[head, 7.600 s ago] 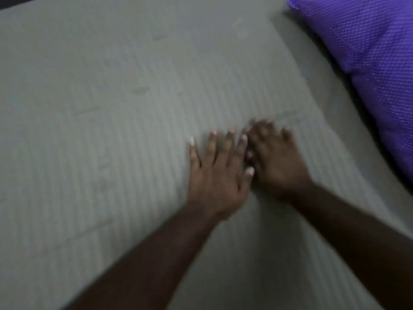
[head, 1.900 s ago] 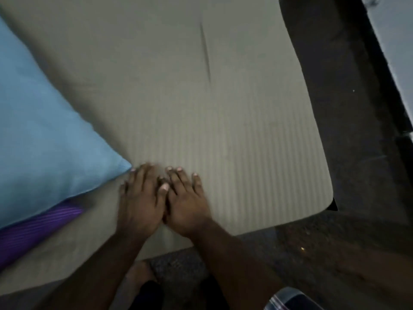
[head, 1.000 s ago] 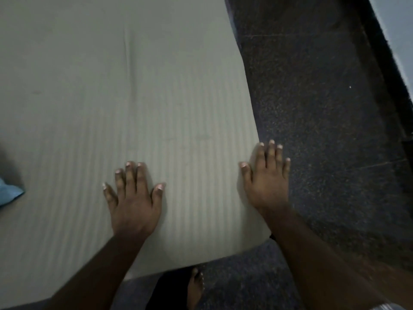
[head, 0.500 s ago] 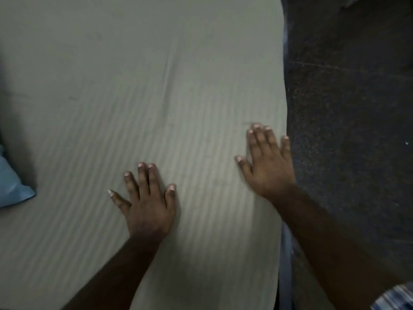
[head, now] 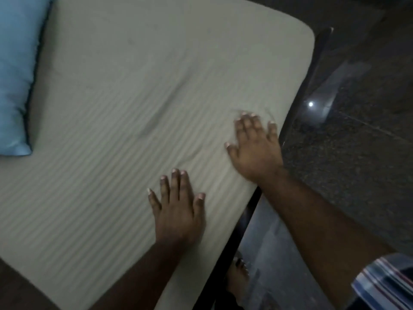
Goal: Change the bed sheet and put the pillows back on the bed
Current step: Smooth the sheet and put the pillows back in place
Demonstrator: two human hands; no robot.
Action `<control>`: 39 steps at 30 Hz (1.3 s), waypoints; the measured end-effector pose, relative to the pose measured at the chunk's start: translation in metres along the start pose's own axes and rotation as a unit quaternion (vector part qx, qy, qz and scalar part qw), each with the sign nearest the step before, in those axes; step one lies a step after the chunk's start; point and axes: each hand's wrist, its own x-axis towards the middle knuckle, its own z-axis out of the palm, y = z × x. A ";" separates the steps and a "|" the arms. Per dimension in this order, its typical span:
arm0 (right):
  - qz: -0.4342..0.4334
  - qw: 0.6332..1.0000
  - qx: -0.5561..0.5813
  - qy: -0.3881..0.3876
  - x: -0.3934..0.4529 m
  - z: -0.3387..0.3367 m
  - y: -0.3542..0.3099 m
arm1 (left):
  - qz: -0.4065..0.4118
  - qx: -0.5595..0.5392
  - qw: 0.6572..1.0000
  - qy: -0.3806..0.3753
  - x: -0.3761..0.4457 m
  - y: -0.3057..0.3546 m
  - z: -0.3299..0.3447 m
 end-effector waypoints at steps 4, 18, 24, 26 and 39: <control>-0.113 0.993 0.014 0.024 0.004 -0.006 -0.028 | -0.048 -0.025 0.998 0.035 -0.011 0.012 0.007; -0.143 0.989 -0.037 -0.026 0.073 -0.036 0.037 | -0.179 -0.085 0.978 0.058 -0.005 0.055 0.009; -0.375 0.924 -0.025 -0.065 0.101 -0.017 0.011 | -0.255 -0.058 0.963 0.056 0.040 0.092 0.001; -0.336 0.940 -0.033 -0.048 0.151 -0.012 0.036 | -0.291 -0.062 0.953 0.061 0.079 0.111 -0.002; -0.453 0.891 0.033 -0.005 0.217 -0.032 0.045 | -0.412 -0.138 0.891 0.131 0.170 0.125 -0.040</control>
